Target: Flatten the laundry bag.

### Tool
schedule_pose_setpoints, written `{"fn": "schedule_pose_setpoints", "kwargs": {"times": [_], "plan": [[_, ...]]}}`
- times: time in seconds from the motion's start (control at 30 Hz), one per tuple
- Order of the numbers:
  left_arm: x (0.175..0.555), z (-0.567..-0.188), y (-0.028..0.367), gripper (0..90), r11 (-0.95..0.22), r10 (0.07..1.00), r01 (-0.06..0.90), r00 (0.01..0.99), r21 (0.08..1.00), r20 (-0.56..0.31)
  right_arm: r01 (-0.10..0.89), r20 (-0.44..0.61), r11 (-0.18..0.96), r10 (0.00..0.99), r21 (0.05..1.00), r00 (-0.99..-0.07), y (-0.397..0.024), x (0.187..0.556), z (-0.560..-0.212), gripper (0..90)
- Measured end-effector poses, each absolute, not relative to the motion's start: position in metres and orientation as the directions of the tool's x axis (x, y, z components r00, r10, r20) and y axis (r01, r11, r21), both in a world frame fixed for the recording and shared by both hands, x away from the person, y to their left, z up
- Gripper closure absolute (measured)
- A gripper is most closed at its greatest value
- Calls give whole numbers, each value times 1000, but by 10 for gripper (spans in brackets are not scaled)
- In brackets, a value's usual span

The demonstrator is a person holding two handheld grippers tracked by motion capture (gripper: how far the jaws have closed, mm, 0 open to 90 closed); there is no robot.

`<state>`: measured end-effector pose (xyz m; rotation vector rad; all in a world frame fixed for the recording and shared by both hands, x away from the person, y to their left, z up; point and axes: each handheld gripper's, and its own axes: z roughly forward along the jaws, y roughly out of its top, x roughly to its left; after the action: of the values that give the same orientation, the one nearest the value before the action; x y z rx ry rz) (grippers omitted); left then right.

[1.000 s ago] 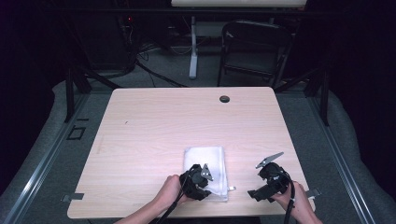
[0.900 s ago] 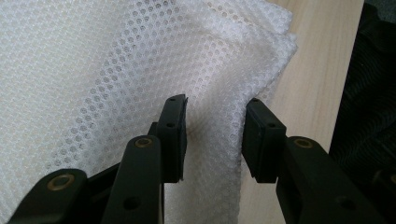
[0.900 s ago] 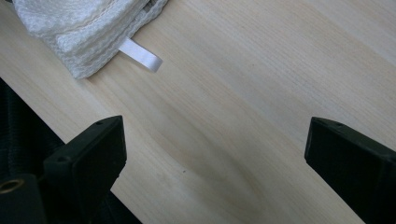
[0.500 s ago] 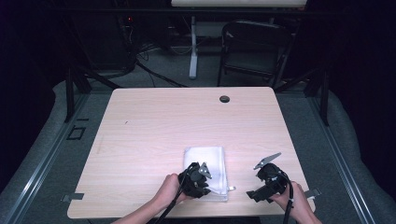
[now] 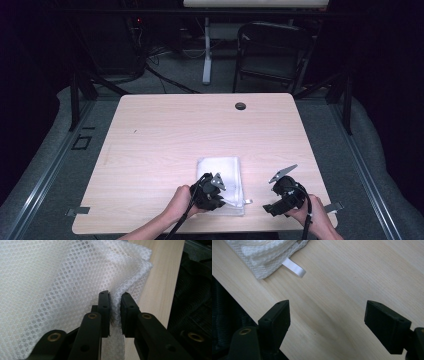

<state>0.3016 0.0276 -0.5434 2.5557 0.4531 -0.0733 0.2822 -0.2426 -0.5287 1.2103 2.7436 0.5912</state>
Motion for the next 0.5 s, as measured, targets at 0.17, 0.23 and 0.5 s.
{"fn": "schedule_pose_setpoints", "kwargs": {"times": [0.17,0.23,0.5], "plan": [[301,-542,28,751,-800,295,328,944,501,-147,693,71,616,726,375,-684,-243,282,-528,208],[300,-542,27,750,-800,293,332,943,499,-158,695,83,607,727,386,-681,-243,281,-528,211],[299,-543,26,839,-794,308,332,942,509,-134,683,67,618,720,390,-691,-243,281,-527,325]]}}
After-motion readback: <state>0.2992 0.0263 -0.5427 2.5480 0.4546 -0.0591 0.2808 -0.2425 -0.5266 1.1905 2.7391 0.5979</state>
